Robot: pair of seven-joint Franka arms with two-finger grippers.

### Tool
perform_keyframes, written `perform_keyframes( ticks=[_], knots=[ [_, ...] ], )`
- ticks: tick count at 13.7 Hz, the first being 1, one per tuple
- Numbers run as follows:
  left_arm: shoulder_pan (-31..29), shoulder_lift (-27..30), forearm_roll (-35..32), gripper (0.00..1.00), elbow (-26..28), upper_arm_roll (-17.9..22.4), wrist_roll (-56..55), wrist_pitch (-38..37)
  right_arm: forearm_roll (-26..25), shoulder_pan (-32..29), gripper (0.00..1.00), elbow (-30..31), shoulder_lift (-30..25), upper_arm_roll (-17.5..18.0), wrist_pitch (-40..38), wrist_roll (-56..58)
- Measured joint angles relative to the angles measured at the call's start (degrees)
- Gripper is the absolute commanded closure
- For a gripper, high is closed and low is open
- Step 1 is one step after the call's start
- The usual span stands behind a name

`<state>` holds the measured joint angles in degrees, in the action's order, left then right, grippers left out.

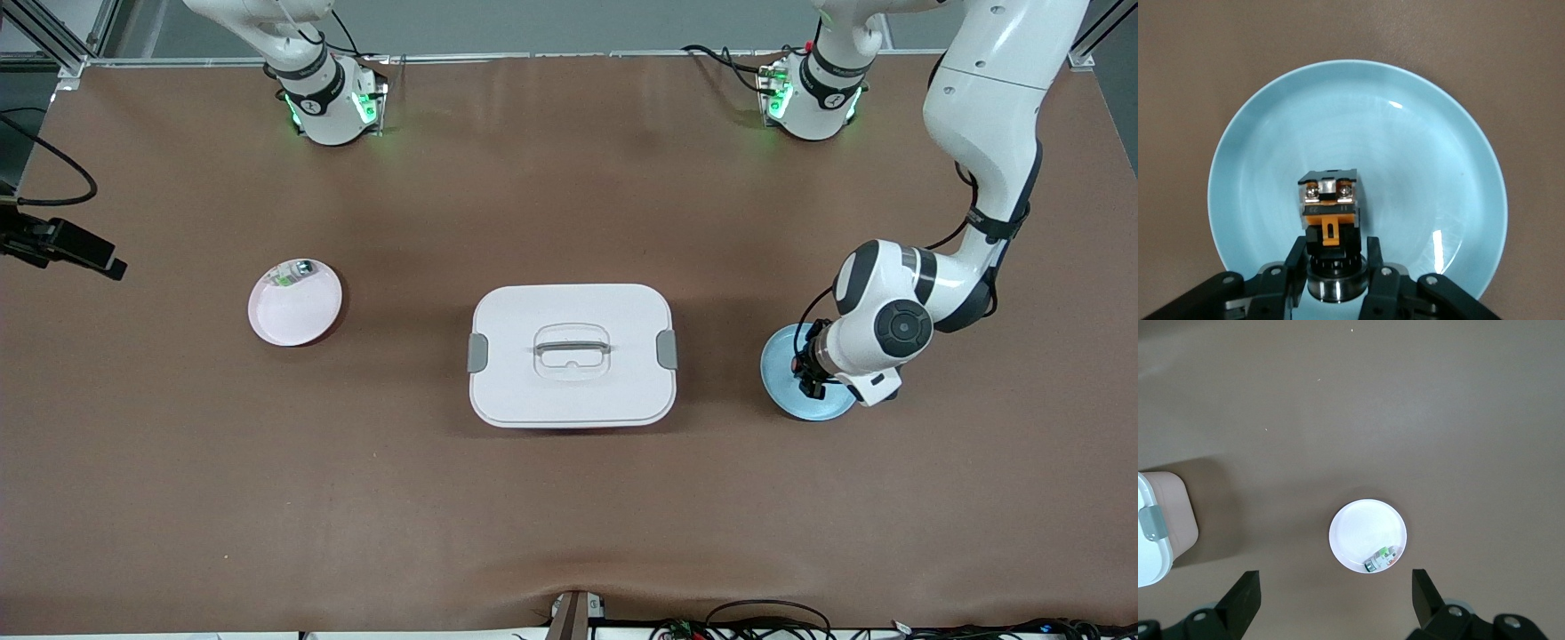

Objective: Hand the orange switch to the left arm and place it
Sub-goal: 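Lower the switch onto the blue plate and open the left gripper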

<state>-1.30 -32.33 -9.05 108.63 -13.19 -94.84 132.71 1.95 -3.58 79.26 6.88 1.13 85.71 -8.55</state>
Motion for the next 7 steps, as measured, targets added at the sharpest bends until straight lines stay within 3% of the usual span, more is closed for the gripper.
perform_keyframes(
  ticks=[3, 5, 6, 7],
  knots=[
    [0.0, -0.13, 0.0, 1.0, -0.11, 0.0, 0.0, 0.05, 0.17, -0.06, 0.0, 0.0, 0.0, -0.22, 0.0, 0.0],
    [0.01, -0.13, 0.0, 0.23, -0.18, -0.01, 0.03, 0.05, 0.2, -0.07, 0.0, 0.0, 0.0, -0.26, 0.0, -0.01],
    [0.04, -0.13, -0.03, 0.0, -0.25, -0.03, 0.26, 0.05, 0.21, -0.07, 0.0, 0.0, 0.0, -0.26, 0.0, -0.01],
    [0.06, -0.14, -0.04, 0.0, -0.45, -0.07, 0.53, 0.1, 0.22, -0.07, 0.0, 0.0, 0.0, -0.26, 0.01, -0.01]
  ],
)
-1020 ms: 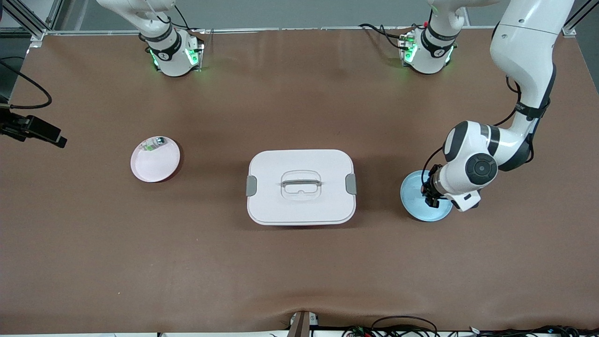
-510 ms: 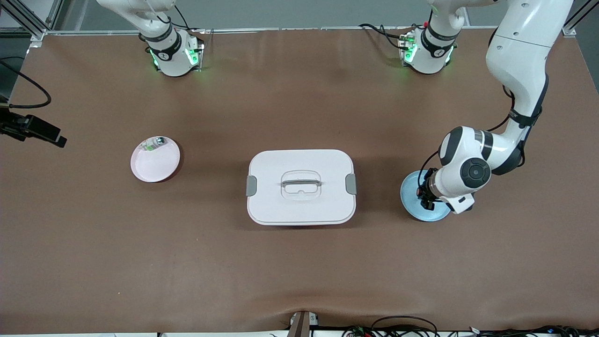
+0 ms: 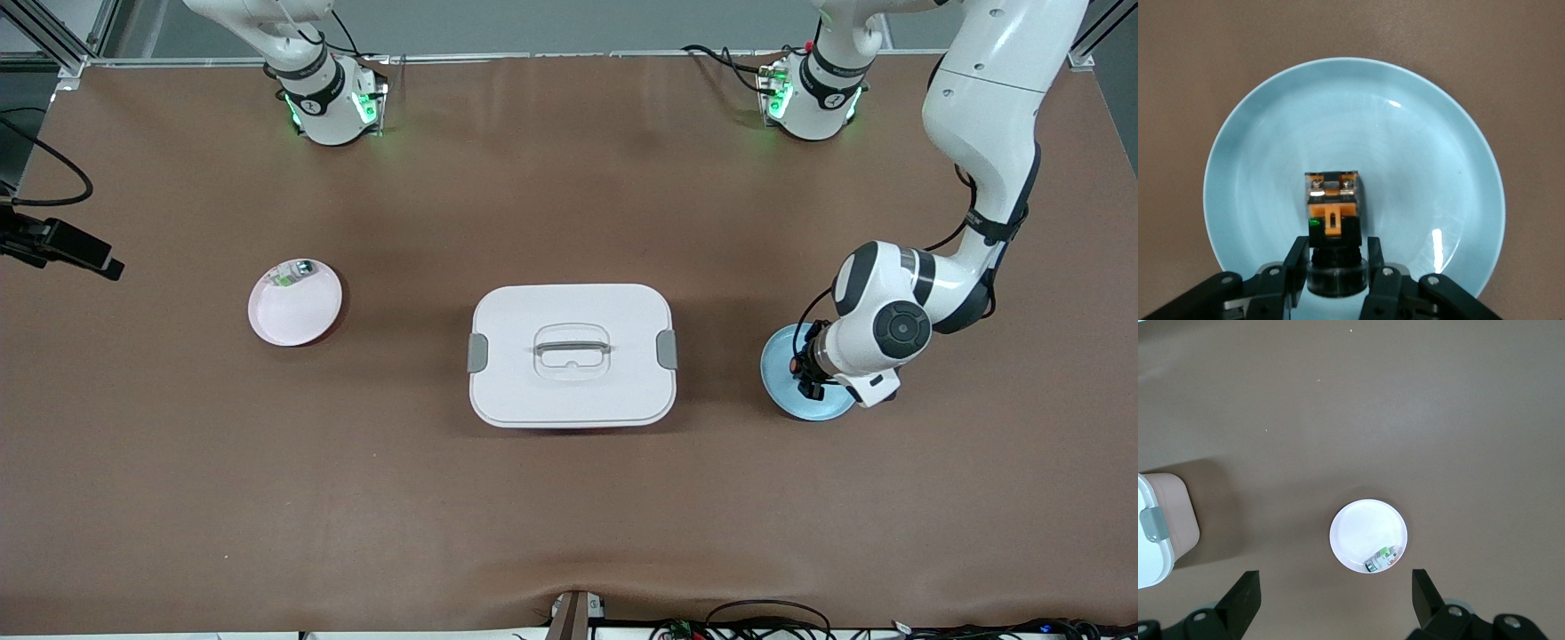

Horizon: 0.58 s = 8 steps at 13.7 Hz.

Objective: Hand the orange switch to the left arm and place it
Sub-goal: 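Lower the switch onto the blue plate and open the left gripper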

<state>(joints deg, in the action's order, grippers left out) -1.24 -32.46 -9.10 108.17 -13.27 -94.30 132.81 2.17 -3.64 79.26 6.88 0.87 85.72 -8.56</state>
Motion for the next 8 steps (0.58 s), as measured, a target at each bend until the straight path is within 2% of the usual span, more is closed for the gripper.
perform_keyframes(
  ticks=[5, 8],
  knots=[
    [0.03, 0.04, -0.28, 0.0, -2.84, -0.06, 0.23, 0.15, 0.01, -0.02, 0.0, 0.0, 0.0, -0.02, 0.02, 0.0],
    [-0.05, 0.7, -5.08, 0.0, -5.09, -0.06, 0.38, 0.28, 0.02, -0.02, 0.0, 0.0, 0.0, -0.05, 0.04, 0.0]
  ],
)
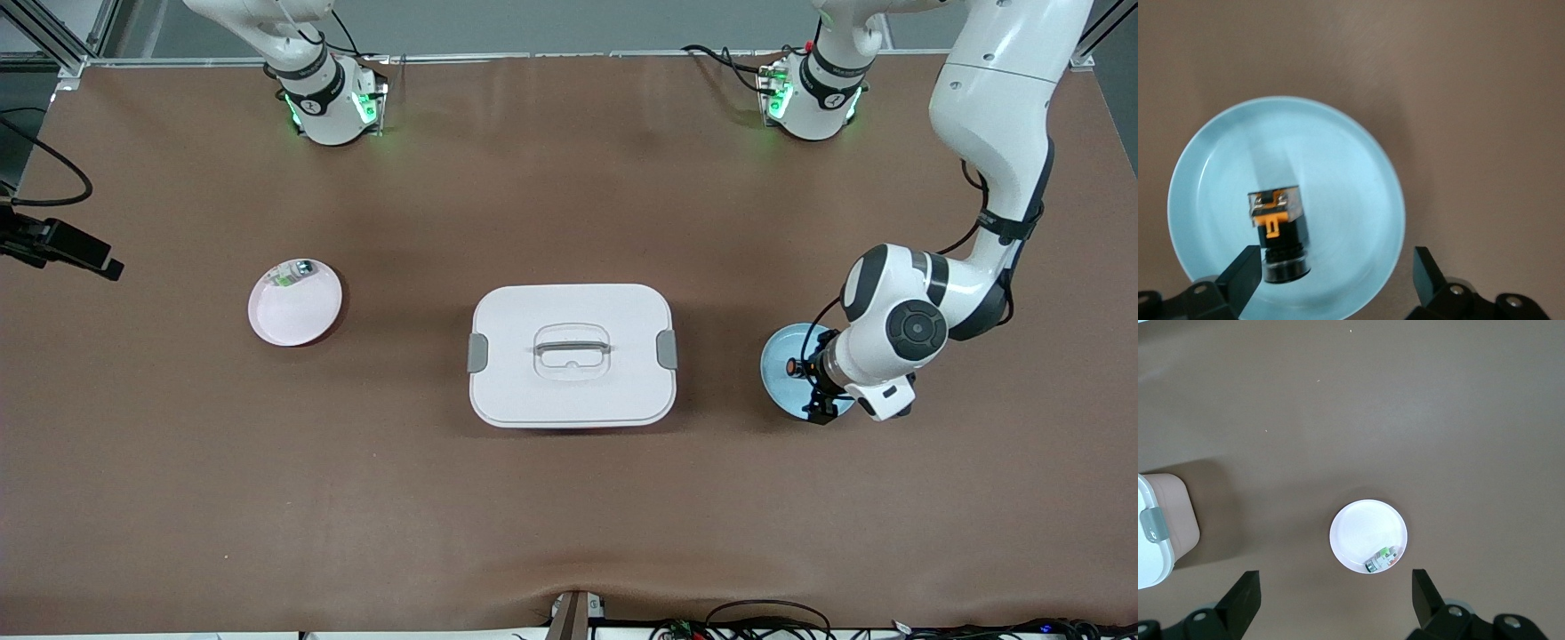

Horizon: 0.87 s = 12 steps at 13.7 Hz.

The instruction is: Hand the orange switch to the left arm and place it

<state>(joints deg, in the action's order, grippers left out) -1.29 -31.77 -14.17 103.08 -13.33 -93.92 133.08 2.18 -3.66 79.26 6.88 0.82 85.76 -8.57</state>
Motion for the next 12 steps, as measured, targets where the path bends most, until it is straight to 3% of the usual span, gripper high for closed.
perform_keyframes(
  ticks=[3, 9, 12],
  knots=[
    [-0.5, 1.44, -4.66, 0.0, -1.27, 0.0, 6.08, 0.0, 0.0, -0.02, 0.0, 0.0, 0.0, -0.07, 0.01, 0.0],
    [-2.92, 4.27, -4.78, 0.0, -1.29, -0.16, 37.6, 0.02, 0.01, -0.04, 0.0, 0.0, 0.0, -0.1, 0.01, 0.0],
    [-6.44, 6.79, -3.6, 0.0, -1.22, -2.13, 54.81, -0.02, 0.02, -0.04, 0.0, 0.0, 0.0, -0.1, 0.01, 0.0]
  ],
)
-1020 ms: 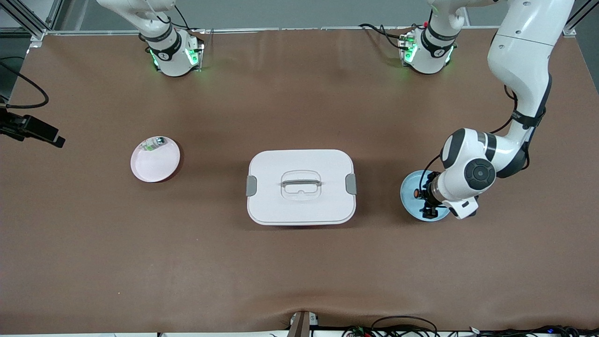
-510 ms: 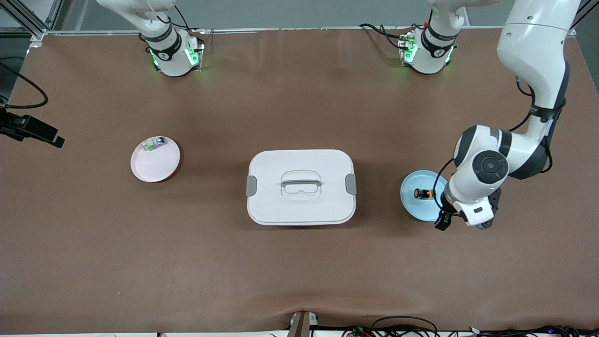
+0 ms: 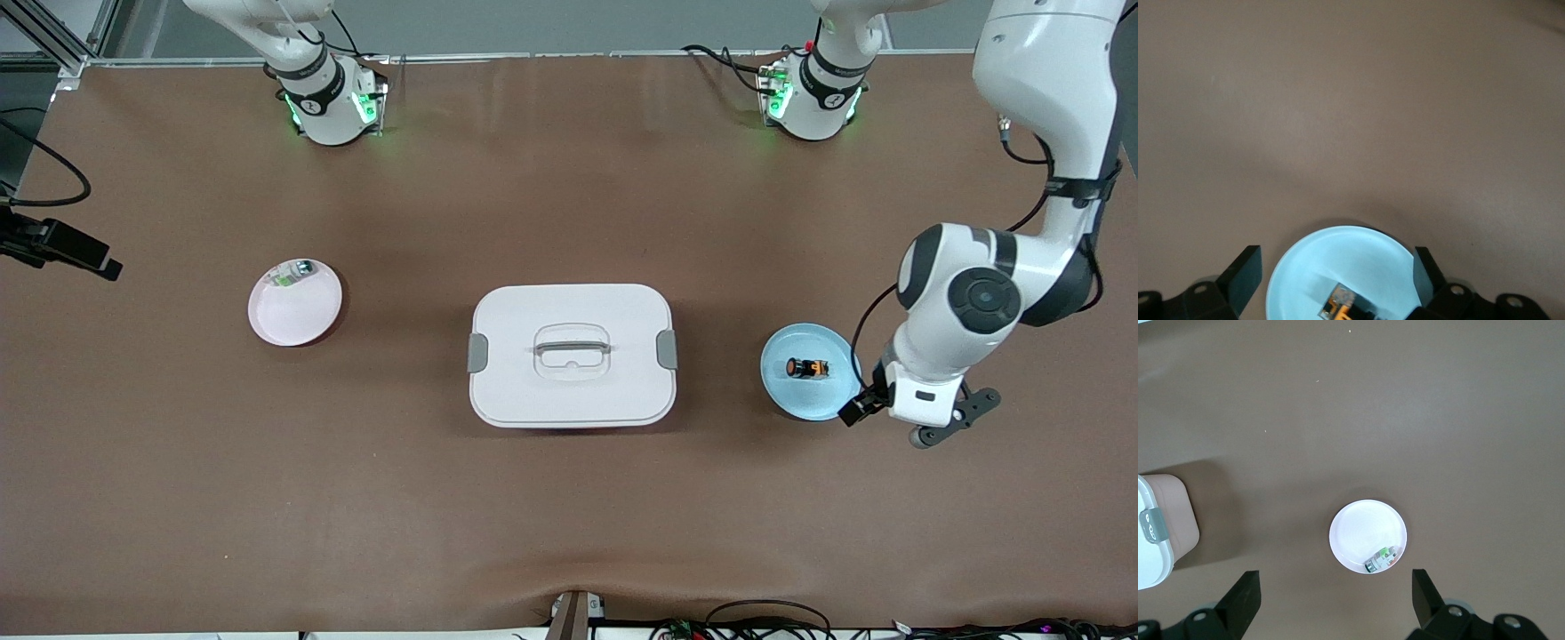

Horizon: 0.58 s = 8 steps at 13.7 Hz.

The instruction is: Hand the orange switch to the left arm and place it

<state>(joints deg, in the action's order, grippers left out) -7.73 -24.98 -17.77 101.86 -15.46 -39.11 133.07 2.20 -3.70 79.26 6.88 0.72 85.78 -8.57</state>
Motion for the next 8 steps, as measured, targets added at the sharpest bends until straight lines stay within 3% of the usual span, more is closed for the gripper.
perform_keyframes(
  ticks=[5, 8],
  knots=[
    [-12.87, 3.22, 0.35, 0.0, 0.18, -7.84, 27.39, -0.63, 0.01, 0.0, 0.0, 0.01, 0.0, -0.01, 0.0, 0.0],
    [-16.27, 6.34, 0.35, 0.0, 0.1, -9.02, 32.17, -1.93, 0.01, -0.01, 0.0, 0.01, 0.0, -0.01, 0.01, 0.0]
  ],
)
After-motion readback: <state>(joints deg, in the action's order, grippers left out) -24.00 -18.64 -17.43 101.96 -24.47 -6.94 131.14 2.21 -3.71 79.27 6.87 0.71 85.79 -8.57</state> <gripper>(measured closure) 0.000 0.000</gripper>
